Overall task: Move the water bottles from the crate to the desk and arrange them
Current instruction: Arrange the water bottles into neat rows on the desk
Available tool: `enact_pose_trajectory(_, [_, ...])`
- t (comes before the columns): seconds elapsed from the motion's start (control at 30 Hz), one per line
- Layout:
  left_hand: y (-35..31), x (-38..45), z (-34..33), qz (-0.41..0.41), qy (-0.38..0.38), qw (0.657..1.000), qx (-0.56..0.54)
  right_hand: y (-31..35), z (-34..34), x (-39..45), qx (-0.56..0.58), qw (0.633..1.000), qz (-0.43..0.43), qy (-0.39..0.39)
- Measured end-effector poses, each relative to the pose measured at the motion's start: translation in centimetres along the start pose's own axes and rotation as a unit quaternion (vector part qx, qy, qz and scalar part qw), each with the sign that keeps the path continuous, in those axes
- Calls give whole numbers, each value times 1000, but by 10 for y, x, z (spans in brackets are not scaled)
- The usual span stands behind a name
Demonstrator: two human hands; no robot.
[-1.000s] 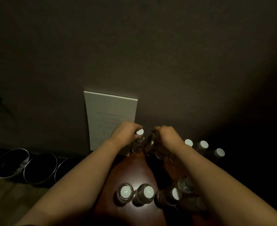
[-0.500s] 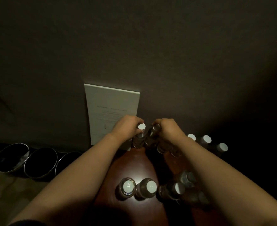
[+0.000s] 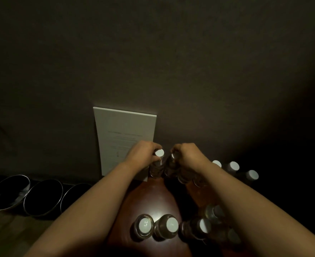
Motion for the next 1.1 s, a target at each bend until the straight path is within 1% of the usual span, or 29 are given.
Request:
enact_pose_trajectory(0.13, [0,0,-1,-7,-2,1000,2,3,0,1,-2,1000,12,2])
enact_pose_trajectory(0.43, [-4,3,0,-35,18,999,13,-4,1,1,26,999,-3,-24])
enact_pose_trajectory(0.6, [2,2,-3,-27,5,1000,14,-7,-2,3,29,999,-6,-14])
enact_pose_trajectory(0.83, [5,0,-4,-11,9,1000,6,-8,-3,1,24,1000,-3,-16])
enact_pose_trajectory(1.1, [6,-6,-6,-7,-8,1000,-5,-7,-3,-3,30,999,-9,-22])
Point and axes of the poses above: each hand's wrist, its own x-axis towards the middle knuckle, its own z-axis out of the back of the hand, y = z × x, the point moved 10 cm from there along x, towards the middle knuckle
